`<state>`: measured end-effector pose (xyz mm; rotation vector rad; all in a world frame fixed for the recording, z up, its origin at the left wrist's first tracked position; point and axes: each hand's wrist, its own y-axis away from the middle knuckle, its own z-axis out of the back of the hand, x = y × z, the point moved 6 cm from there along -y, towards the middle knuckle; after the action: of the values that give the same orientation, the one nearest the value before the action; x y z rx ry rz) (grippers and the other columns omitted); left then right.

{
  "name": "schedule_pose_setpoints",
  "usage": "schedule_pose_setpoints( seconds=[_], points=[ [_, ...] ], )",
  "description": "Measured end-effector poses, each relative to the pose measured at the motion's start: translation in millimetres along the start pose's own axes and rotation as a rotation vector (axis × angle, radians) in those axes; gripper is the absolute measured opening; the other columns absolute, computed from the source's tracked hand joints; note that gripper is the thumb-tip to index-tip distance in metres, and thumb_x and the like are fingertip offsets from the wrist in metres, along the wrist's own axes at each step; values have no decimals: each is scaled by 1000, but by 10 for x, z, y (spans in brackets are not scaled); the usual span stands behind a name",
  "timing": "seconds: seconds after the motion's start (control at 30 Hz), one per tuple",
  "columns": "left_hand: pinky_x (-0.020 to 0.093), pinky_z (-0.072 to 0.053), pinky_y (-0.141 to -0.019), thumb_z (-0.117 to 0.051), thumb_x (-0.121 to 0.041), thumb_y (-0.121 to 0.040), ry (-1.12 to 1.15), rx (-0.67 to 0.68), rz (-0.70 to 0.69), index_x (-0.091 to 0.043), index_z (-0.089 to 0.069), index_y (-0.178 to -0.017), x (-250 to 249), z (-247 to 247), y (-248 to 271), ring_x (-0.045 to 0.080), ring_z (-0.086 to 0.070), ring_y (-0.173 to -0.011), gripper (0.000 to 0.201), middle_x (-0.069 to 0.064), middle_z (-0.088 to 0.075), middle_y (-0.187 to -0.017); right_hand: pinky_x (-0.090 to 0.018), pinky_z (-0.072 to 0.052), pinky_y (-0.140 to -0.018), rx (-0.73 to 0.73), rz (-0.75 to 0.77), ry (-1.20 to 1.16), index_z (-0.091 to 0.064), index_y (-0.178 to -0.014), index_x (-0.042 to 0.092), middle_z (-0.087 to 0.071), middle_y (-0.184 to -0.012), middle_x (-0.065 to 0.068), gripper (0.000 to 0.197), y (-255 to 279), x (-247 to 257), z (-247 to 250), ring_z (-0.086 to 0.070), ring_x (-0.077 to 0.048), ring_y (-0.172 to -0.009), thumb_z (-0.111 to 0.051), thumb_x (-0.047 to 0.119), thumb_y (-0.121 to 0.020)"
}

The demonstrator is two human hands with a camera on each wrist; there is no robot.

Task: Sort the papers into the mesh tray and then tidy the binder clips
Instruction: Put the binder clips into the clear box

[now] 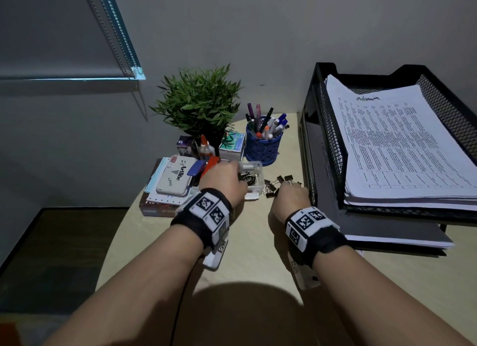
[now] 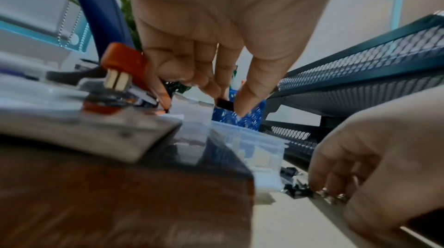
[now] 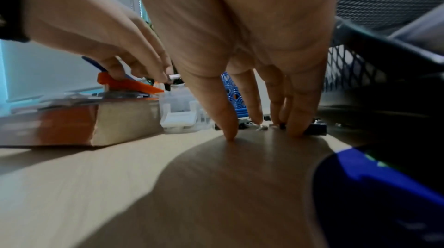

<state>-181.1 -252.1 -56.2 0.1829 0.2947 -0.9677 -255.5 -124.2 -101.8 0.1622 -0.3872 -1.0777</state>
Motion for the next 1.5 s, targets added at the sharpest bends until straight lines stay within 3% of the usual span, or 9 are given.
schedule_pose_setpoints(
  seconds=[0.27, 0.37, 0.53, 0.73, 0.87, 1.07, 1.23, 1.4, 1.5],
  points=[
    [36, -50, -86, -52, -15, -87, 18, 13, -122, -15, -61, -101, -199, -167, -41, 24, -58, -100, 17, 6, -59, -111, -36, -41, -92, -17, 2, -1, -53, -119, 2, -48, -127, -19, 30, 19, -37, -67, -45, -36, -118, -44, 7, -90],
    [38, -53, -85, -50, -18, -87, -45, 177, -208, -18, -66, -102, -352, -451, 51, 27, -62, -97, 22, 7, -67, -106, -36, -39, -94, -41, -50, -49, -52, -120, 4, -42, -131, -18, 32, 62, -90, -61, -39, -35, -122, -44, 4, -89],
    [40, -49, -80, -48, -9, -86, -215, 356, -244, -10, -52, -108, -401, -741, 83, 33, -59, -102, 23, 14, -62, -109, -36, -43, -90, -9, -54, -19, -51, -121, 2, -49, -127, -19, 32, 97, -109, -79, -44, -35, -120, -46, 5, -89],
    [37, -49, -83, -48, -4, -86, -281, 330, -268, -7, -55, -111, -436, -713, 128, 31, -59, -104, 26, 13, -61, -112, -35, -45, -82, -23, -37, -57, -50, -116, 1, -58, -119, -19, 28, 127, -96, -78, -52, -34, -114, -43, 2, -89],
    [38, -50, -82, -47, -8, -88, -232, 336, -222, -9, -59, -106, -326, -754, 235, 31, -62, -100, 21, 12, -64, -106, -32, -40, -78, -210, 89, -190, -52, -109, 5, -59, -111, -14, 21, 125, 78, 193, -53, -31, -106, -49, 5, -89],
    [36, -49, -79, -47, -17, -90, -213, 338, -203, -8, -57, -110, -260, -715, 365, 31, -62, -99, 24, 13, -63, -109, -34, -42, -88, -303, 281, -390, -54, -112, 7, -58, -114, -12, 23, -29, 406, 478, -54, -27, -105, -55, 8, -89],
    [31, -41, -70, -49, -23, -88, -224, 348, -181, -7, -56, -103, -220, -648, 413, 31, -60, -96, 23, 13, -62, -105, -36, -42, -89, -136, 78, -204, -52, -117, 3, -53, -120, -18, 29, -118, 108, 174, -50, -35, -113, -48, 4, -88],
    [29, -40, -62, -52, -29, -85, -58, 182, -116, -12, -48, -87, -232, -287, 277, 26, -56, -77, 17, 5, -54, -79, -33, -41, -82, -28, 115, -59, -58, -111, 8, -52, -117, -16, 28, -73, 36, -121, -49, -34, -111, -50, 4, -84],
    [31, -46, -64, -53, -28, -85, 0, 104, -80, -10, -53, -94, -188, -65, 43, 26, -58, -78, 20, 7, -61, -84, -30, -39, -73, -38, 139, -30, -60, -109, 7, -59, -112, -15, 27, -85, 34, -119, -55, -32, -105, -49, 3, -85]
  ],
)
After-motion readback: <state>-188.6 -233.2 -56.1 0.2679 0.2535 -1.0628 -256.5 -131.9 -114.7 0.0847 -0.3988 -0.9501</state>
